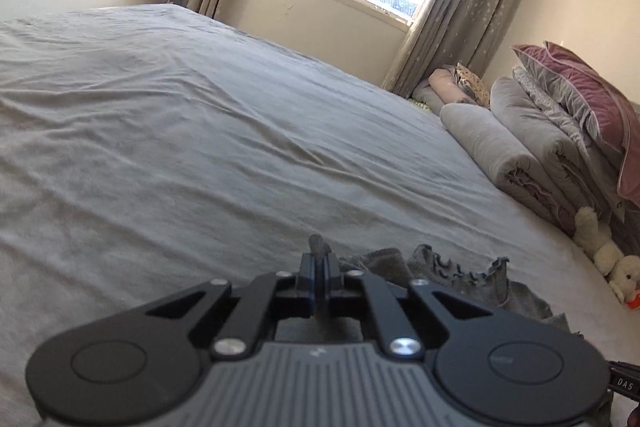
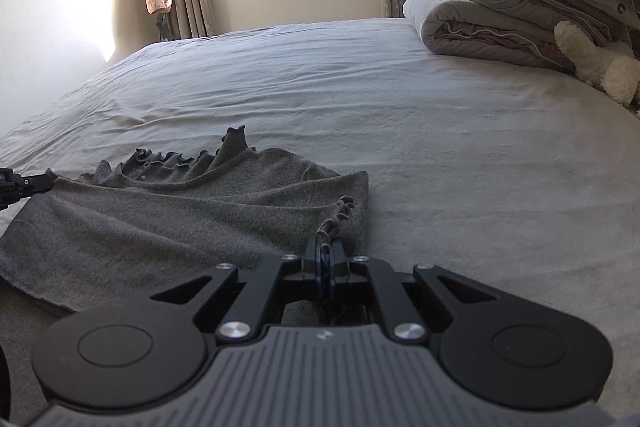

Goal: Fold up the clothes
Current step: 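Open the right gripper while the left gripper pinches the folded fabric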

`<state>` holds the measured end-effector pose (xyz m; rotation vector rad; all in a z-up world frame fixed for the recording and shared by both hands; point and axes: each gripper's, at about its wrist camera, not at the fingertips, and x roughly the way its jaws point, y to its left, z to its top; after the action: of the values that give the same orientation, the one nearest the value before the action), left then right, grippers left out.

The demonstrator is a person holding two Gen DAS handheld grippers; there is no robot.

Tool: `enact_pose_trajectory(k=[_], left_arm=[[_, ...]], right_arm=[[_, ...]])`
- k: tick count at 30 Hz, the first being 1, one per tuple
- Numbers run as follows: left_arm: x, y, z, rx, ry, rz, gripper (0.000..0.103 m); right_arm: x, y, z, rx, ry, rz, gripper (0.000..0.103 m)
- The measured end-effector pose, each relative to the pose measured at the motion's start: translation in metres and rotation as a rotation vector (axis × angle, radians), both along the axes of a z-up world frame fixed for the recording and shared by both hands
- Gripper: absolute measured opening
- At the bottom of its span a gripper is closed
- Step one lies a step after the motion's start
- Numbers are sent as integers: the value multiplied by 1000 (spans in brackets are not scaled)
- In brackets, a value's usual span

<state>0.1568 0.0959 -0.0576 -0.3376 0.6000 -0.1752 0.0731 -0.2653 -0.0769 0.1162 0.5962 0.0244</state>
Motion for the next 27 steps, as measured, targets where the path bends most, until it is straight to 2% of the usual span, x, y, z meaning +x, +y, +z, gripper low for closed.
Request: enact_pose_trajectory(k=[2,5,7,9,11,14,16,18,20,21,23,25,27], left_arm=[[1,2,-4,8,30,4,6],[-9,8,7,6,-3,38,9],[-19,10,20,0,-34,27,9],[-30,7,30,-2,-58,-12,9],[-39,-1,34,0,-62,-92,9],[-50,-14,27,54,-42,-180,8],[-55,-19,14,102,-1,-203,8],[-61,-17,-1,143,-2,-208,5],[-63,-9,-2,123,2,-185,3],[-63,-6,0,116,12,-160,3],[-68,-2,10,120,10,-120,4],[-76,0,19,81,-19,-126,4],[-83,-6,24,71,-42,-164,4]], right_arm=[[0,-2,1,5,4,1,6],[-6,-4,10,7,-16,-1,10],[-9,-1,16,-5,-43,1,10],[-12,1,22,-18,-69,3,10],[-13,6,25,-32,-89,21,10],[-5,18,16,-73,-69,62,10],[2,18,5,-113,-25,49,10],[4,8,0,-102,-11,18,0],[4,-2,6,-79,-12,-17,0],[1,-4,10,-80,-18,-31,9],[-8,-6,17,-64,-31,-42,13],[-15,-4,25,-23,-43,-23,13],[-22,8,28,-34,-46,21,13]])
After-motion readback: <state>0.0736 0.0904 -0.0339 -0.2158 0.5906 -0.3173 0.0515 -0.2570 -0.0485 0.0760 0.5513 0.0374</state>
